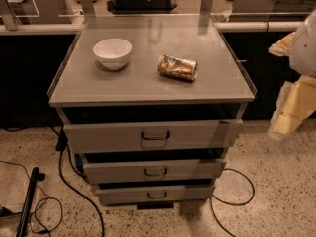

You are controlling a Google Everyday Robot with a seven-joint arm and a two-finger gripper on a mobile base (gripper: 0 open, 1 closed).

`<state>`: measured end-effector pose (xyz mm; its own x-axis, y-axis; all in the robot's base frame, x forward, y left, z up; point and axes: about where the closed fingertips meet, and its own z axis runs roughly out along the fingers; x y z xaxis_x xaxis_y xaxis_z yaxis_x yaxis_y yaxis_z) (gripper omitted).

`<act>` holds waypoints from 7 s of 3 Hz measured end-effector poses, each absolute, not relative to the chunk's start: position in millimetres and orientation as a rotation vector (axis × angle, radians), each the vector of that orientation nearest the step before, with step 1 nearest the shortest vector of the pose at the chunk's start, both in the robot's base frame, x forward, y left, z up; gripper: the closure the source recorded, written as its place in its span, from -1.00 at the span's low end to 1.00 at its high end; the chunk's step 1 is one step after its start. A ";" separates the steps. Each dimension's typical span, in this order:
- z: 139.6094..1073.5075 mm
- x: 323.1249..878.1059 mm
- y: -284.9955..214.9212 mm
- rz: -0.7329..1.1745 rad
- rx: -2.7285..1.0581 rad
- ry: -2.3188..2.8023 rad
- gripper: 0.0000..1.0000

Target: Open middle drawer

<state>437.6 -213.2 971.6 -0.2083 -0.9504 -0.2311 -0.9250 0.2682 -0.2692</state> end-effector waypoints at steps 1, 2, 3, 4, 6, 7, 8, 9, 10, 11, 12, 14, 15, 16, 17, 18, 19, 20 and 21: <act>942.6 431.8 -202.7 -0.030 -1.707 2.116 -1.00; 902.2 422.7 -197.0 0.084 -1.657 1.998 -1.00; 867.5 409.6 -186.6 0.181 -1.597 1.909 -1.00; 813.3 395.3 -172.2 0.272 -1.597 1.927 -1.00; 781.0 393.4 -162.3 0.312 -1.634 1.968 -1.00; 732.0 395.4 -151.2 0.400 -1.673 1.975 -1.00; 688.6 399.8 -147.5 0.455 -1.692 1.965 -1.00; 657.8 404.7 -148.1 0.451 -1.658 1.935 -1.00; 625.5 413.5 -148.5 0.427 -1.630 1.901 -1.00; 582.4 425.9 -145.1 0.470 -1.628 1.913 -1.00; 582.4 425.9 -145.1 0.470 -1.628 1.913 -1.00; 544.8 460.3 -145.5 0.463 -1.657 1.931 -1.00; 527.2 481.8 -141.4 0.456 -1.674 1.902 -1.00; 513.7 502.3 -132.8 0.455 -1.683 1.862 -1.00; 500.2 516.5 -126.0 0.476 -1.700 1.826 -1.00; 483.3 523.5 -127.6 0.501 -1.700 1.830 -1.00; 471.0 527.9 -130.9 0.509 -1.693 1.840 -1.00; 460.1 532.4 -134.2 0.515 -1.678 1.852 -1.00; 454.8 544.5 -132.8 0.516 -1.651 1.837 -1.00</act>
Offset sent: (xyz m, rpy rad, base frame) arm -0.0274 0.0288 -0.1092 0.4464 -0.1658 0.1733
